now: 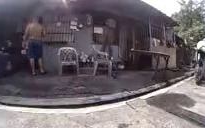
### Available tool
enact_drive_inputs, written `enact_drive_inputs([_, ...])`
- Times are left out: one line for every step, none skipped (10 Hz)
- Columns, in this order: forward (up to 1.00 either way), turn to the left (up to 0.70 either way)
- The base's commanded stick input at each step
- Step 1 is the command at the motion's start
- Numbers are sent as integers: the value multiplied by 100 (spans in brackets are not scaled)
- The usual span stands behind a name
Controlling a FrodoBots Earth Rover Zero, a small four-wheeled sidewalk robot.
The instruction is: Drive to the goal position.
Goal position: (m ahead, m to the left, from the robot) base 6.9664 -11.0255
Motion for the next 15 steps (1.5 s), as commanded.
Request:
enact_drive_inputs([70, -27])
enact_drive_inputs([70, -27])
enact_drive_inputs([70, -27])
enact_drive_inputs([57, -30])
enact_drive_inputs([0, -45])
enact_drive_inputs([0, -45])
enact_drive_inputs([0, -45])
enact_drive_inputs([0, -45])
enact_drive_inputs([0, -45])
enact_drive_inputs([0, -45])
enact_drive_inputs([0, -45])
enact_drive_inputs([0, -45])
enact_drive_inputs([0, -45])
enact_drive_inputs([0, -45])
enact_drive_inputs([0, -45])
